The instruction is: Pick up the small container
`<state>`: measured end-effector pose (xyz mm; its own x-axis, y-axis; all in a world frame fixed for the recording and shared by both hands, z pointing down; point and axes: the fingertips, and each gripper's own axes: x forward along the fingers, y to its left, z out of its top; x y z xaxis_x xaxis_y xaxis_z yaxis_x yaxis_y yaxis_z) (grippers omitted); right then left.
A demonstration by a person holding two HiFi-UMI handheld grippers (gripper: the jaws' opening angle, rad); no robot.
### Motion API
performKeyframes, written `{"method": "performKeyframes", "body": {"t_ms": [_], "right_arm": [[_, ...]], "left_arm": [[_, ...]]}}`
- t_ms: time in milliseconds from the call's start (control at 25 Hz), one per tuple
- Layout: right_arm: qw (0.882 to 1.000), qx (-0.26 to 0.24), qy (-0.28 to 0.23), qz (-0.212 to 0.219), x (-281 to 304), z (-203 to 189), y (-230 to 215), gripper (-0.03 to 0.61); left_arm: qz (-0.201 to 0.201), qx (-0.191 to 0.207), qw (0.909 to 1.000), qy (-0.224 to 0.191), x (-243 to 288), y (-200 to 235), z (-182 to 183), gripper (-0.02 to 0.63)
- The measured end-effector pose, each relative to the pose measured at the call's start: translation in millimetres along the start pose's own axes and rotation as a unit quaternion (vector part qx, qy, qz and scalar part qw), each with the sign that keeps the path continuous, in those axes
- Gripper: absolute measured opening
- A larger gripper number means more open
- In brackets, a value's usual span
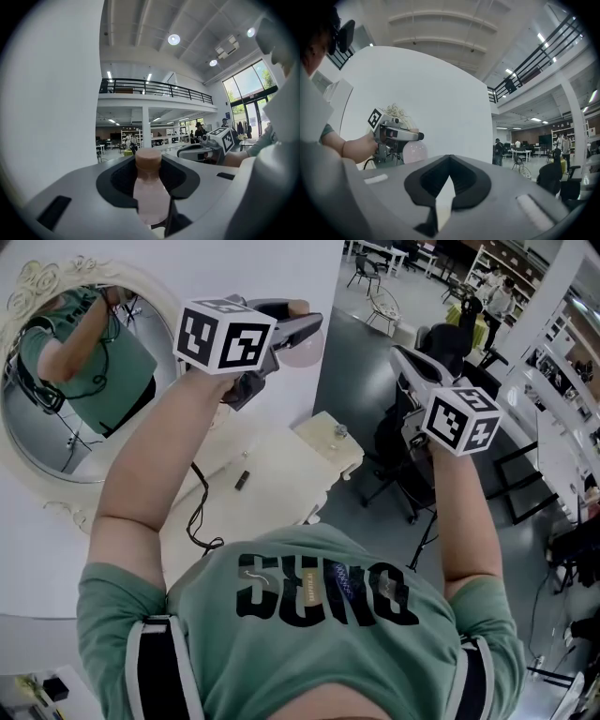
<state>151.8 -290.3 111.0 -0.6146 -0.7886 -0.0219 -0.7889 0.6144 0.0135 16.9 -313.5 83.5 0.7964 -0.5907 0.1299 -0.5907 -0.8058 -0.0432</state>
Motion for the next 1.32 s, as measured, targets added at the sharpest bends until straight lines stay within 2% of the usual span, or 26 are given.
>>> {"method": "performKeyframes", "body": {"t_ms": [1040,1320], "right_arm": [[1.000,-0.017,0.002,0.013,-2,9,11,0.008],[1.000,-0.017,0.006,0.016,4,-2,12,0.008]], "left_arm": [[-0.002,0.004,1.0000,0.004,-5,-7,7,0.133],[-0.001,0.003,1.0000,0.007,-5,-1,-5,0.133]]}}
